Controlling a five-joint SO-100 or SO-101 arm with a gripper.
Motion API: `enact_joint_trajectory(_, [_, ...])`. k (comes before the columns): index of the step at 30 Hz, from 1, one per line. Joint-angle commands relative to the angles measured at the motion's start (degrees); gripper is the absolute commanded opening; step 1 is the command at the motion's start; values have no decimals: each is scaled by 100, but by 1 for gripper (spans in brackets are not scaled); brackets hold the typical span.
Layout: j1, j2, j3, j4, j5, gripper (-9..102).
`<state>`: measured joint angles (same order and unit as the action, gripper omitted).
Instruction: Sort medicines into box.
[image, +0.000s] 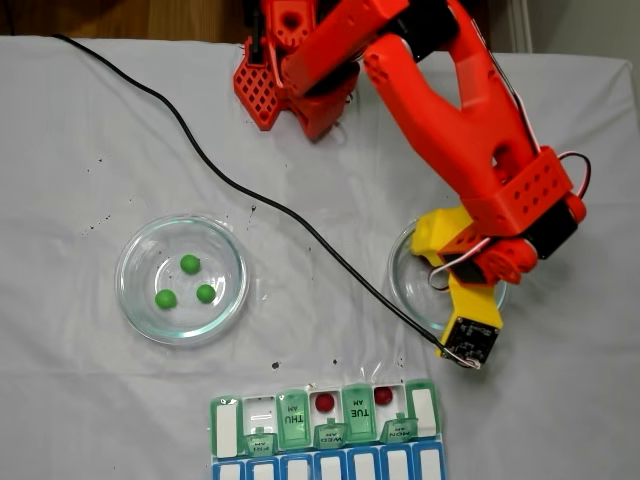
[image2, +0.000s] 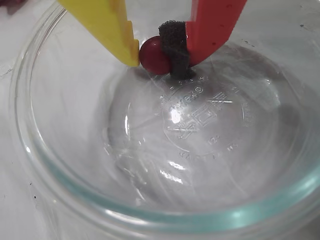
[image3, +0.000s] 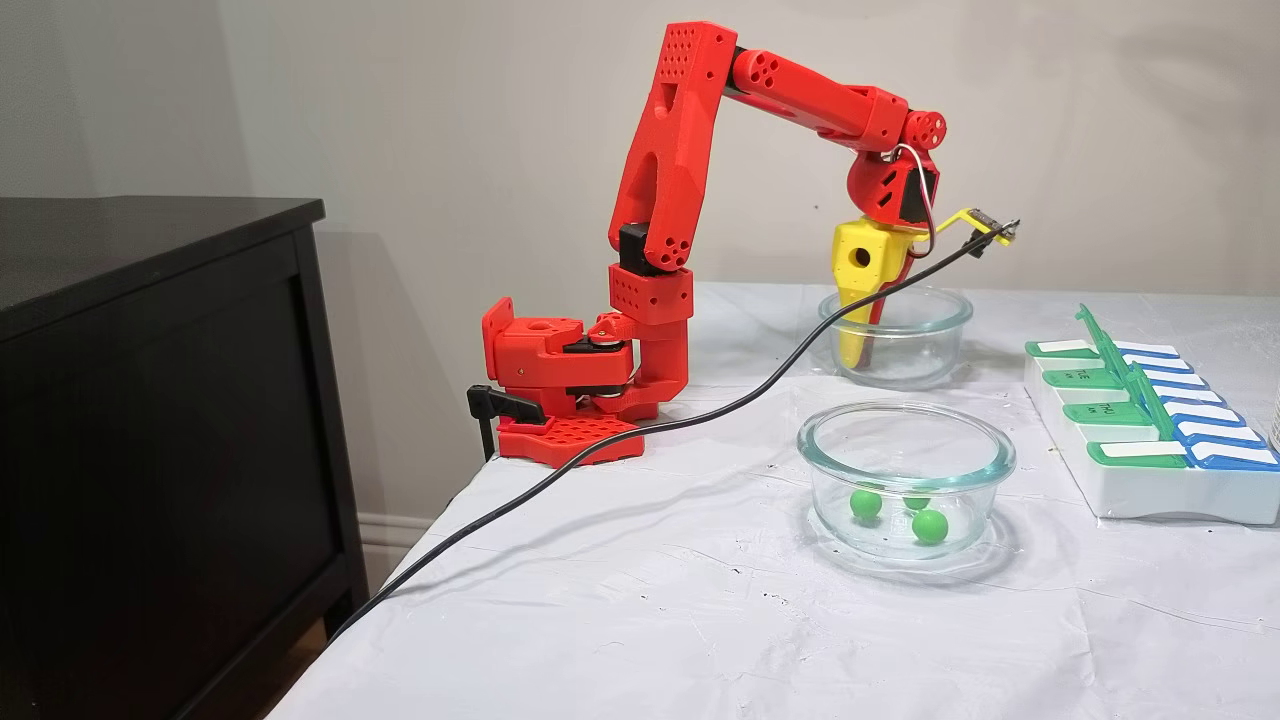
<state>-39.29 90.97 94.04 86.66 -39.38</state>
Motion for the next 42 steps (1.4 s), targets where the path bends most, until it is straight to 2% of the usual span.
enact_joint_trajectory(1, [237,545,-466,272,70,0])
enact_joint_trajectory(9, [1292,1564,-1714,141,272,0])
enact_joint_trajectory(15, [2197,2338,-1705,-677,413,0])
enact_joint_trajectory(21, [3182,2232,-1573,-1362,580,0])
enact_joint_trajectory(26, [3885,1916,-1740,-1512,378,0])
enact_joint_trajectory(35, [4509,1617,-1090,-2004,-44,0])
enact_joint_trajectory(38, [4491,1608,-475,-2399,-88,0])
enact_joint_trajectory(40, [4438,1890,132,-3006,-123,0])
enact_joint_trajectory(42, [4430,1916,229,-3094,-158,0])
